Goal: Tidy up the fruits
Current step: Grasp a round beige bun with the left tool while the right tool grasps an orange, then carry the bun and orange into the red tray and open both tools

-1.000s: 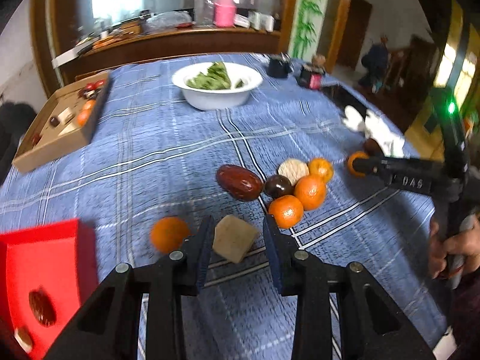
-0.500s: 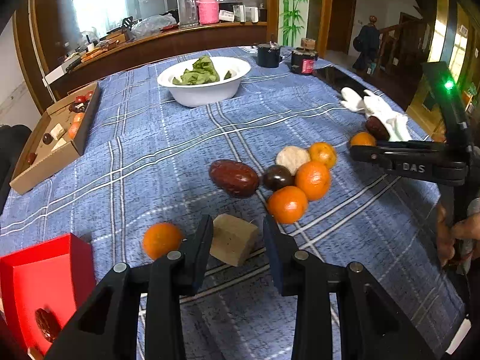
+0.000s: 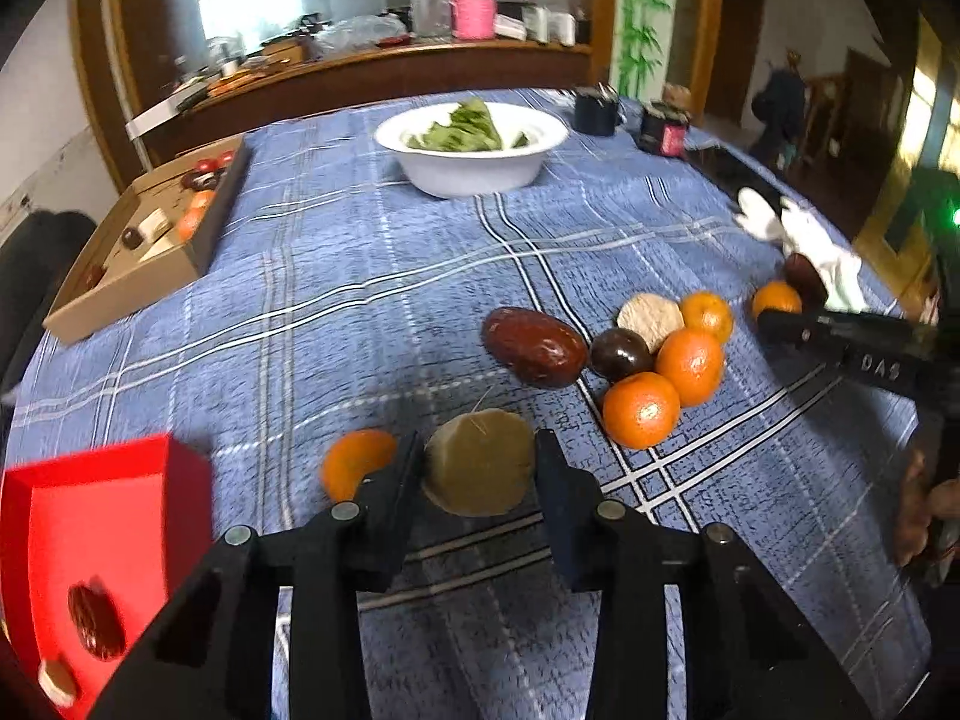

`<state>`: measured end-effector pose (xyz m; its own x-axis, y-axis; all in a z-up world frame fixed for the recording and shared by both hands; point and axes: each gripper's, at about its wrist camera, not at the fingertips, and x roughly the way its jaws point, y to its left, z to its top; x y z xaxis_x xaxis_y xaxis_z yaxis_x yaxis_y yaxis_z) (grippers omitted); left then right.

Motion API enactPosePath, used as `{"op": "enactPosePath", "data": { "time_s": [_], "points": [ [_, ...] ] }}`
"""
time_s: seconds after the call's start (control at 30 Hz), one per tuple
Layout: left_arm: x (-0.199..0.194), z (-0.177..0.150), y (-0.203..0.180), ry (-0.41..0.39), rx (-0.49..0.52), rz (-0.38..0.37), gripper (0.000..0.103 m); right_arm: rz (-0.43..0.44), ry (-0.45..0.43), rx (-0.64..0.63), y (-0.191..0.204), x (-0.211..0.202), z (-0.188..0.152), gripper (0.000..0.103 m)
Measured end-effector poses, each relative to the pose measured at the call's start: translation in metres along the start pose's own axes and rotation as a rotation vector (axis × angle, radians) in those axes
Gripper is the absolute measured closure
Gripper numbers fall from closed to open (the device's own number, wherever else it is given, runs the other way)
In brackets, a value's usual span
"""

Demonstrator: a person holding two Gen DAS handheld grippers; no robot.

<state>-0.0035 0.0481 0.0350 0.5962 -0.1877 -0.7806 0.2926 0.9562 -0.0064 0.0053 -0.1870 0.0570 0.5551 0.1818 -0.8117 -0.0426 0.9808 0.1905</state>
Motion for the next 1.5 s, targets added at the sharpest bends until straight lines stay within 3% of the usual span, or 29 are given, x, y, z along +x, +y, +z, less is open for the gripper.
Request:
{"op": "enactPosePath", "data": {
  "time_s": [0.23,0.37,0.6,0.8,0.97,1.07,1.37,1.5],
  "points": [
    [-0.068,-0.016,0.041,-0.105,-0.166,-0.032,0.067,0.095,-0.076,0.01,0.012,-0.032,0.0,0.066],
    [-0.103,-0.031,0.079,-0.157,-0.256,0.015,0.067,0.171,-0.108,0.008,0.034,-0.064,-0.001,0.066],
    [-0.135,-0.061,0.168,-0.174,-0.419,0.152,0.067,0.33,-0.089,-0.135,0.133,-0.092,0.001,0.066],
    [-0.114,-0.072,0.227,-0.09,-0.48,0.214,0.067,0.48,0.032,-0.277,0.249,-0.06,-0.011,0.065],
    [-0.101,-0.082,0.253,-0.057,-0.494,0.265,0.066,0.476,0.122,-0.415,0.332,-0.015,-0.034,0.065],
    [-0.094,-0.087,0.264,-0.043,-0.51,0.258,0.067,0.437,0.15,-0.472,0.359,0.008,-0.046,0.065],
    [-0.08,-0.095,0.278,0.011,-0.563,0.228,0.066,0.374,0.185,-0.56,0.391,0.04,-0.071,0.064],
    [-0.091,-0.097,0.277,-0.013,-0.59,0.216,0.057,0.396,0.168,-0.571,0.393,0.031,-0.074,0.056]
  ]
}}
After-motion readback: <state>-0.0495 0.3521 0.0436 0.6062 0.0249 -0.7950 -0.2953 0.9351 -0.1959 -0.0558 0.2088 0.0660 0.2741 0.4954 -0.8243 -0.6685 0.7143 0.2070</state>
